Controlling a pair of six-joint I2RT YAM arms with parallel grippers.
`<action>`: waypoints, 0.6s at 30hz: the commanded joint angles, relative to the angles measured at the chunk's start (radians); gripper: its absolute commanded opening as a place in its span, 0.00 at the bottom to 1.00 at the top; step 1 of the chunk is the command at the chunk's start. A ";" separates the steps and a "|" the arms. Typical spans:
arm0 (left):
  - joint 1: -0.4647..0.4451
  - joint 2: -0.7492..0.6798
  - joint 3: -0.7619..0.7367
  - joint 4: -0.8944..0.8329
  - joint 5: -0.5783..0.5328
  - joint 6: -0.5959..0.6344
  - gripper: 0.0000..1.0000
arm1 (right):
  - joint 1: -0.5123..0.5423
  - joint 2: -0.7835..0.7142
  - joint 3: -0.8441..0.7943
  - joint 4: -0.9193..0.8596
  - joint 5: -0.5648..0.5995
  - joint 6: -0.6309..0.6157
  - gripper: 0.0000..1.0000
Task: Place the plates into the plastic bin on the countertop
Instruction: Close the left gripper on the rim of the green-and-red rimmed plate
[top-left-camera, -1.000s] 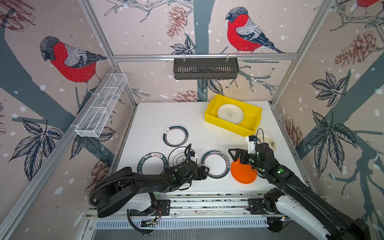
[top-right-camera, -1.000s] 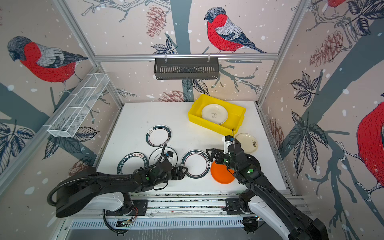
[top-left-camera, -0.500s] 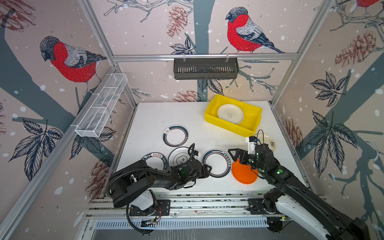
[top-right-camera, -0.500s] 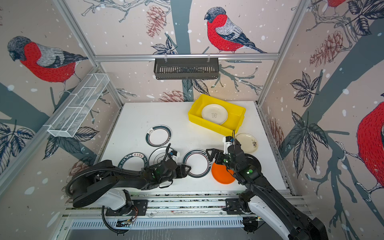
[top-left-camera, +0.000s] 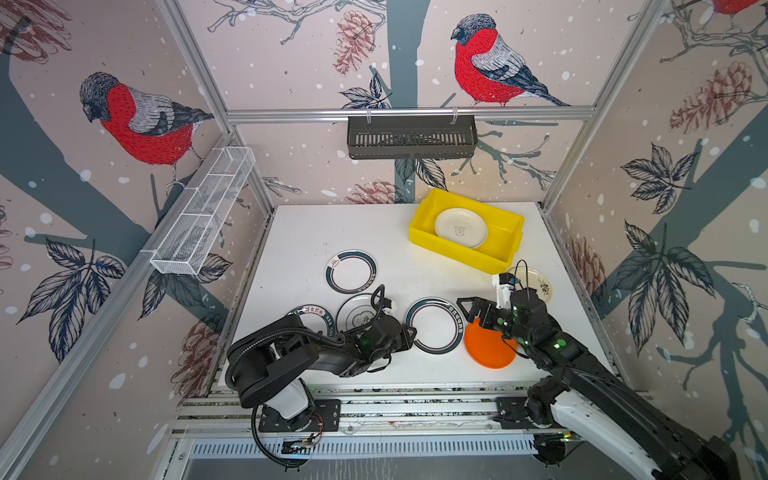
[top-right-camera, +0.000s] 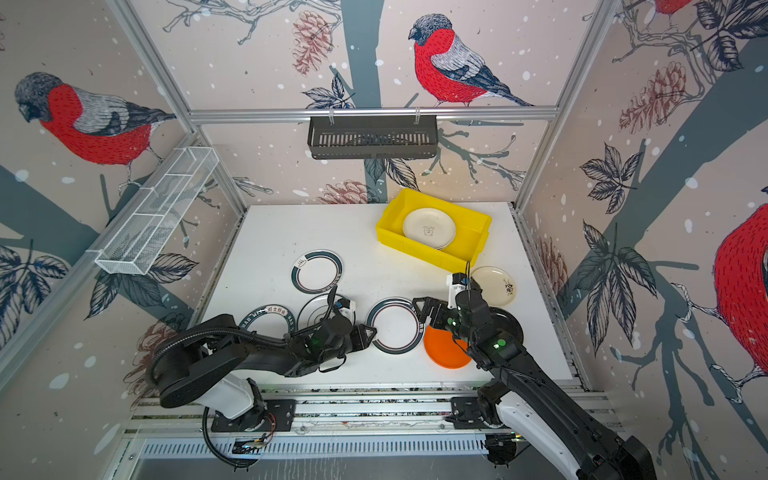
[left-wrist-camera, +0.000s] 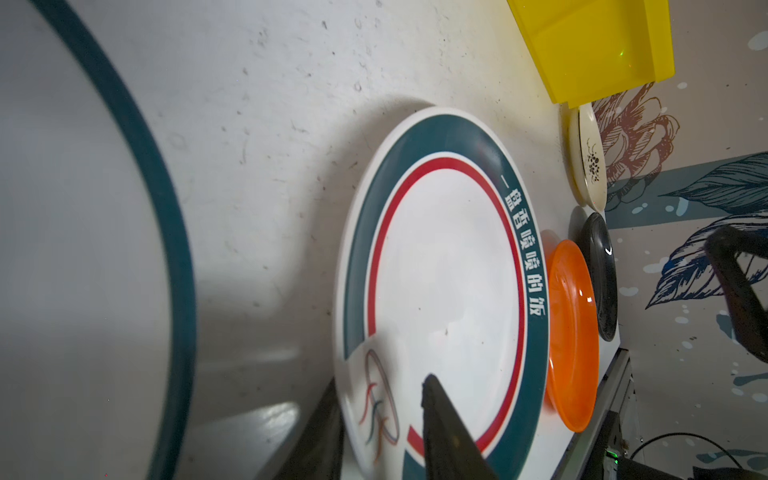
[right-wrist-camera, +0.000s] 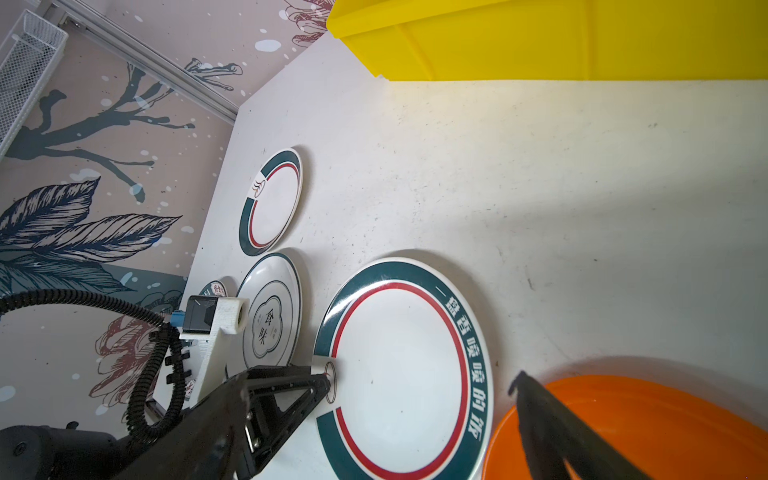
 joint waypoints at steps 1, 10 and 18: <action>0.008 0.023 0.008 0.051 0.032 -0.011 0.27 | 0.001 0.001 0.010 0.000 0.024 -0.012 1.00; 0.028 0.038 0.043 0.015 0.032 0.005 0.21 | -0.004 0.010 0.025 -0.015 0.046 -0.035 1.00; 0.065 0.027 0.124 -0.077 0.038 0.057 0.11 | -0.013 0.023 0.039 -0.013 0.069 -0.050 1.00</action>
